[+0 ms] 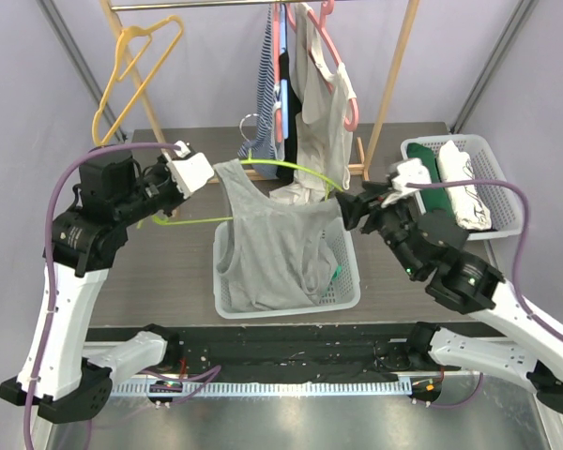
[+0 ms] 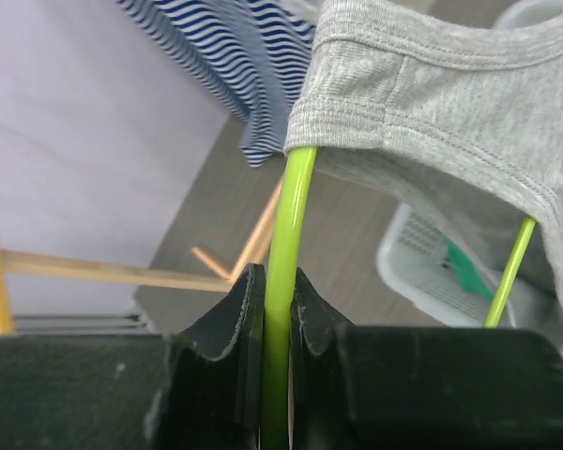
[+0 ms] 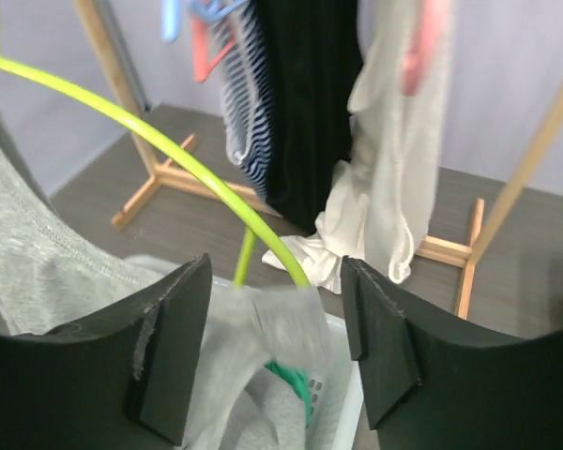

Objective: Remove the tank top from the hanger

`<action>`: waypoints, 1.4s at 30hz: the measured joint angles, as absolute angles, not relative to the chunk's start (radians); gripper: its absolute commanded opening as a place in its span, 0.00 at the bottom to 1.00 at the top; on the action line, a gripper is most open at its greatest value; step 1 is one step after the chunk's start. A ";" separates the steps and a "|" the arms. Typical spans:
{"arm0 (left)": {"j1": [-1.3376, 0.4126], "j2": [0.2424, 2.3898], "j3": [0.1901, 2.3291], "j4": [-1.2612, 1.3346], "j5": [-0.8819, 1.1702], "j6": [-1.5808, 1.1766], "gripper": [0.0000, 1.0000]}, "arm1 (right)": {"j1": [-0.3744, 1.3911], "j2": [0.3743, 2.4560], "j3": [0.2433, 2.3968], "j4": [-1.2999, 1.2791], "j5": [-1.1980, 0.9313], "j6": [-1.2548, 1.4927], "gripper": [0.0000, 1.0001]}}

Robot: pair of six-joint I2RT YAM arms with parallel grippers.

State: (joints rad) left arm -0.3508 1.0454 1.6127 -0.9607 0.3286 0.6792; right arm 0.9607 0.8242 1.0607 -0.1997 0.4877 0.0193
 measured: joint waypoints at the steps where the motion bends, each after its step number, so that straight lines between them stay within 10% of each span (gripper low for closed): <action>1: -0.352 1.046 1.613 -0.944 0.302 0.692 0.00 | 0.960 0.804 1.060 -0.211 0.521 0.041 0.69; 42: -0.364 1.006 1.681 -0.978 0.326 0.740 0.00 | 0.825 0.625 0.729 -0.163 0.513 0.792 0.60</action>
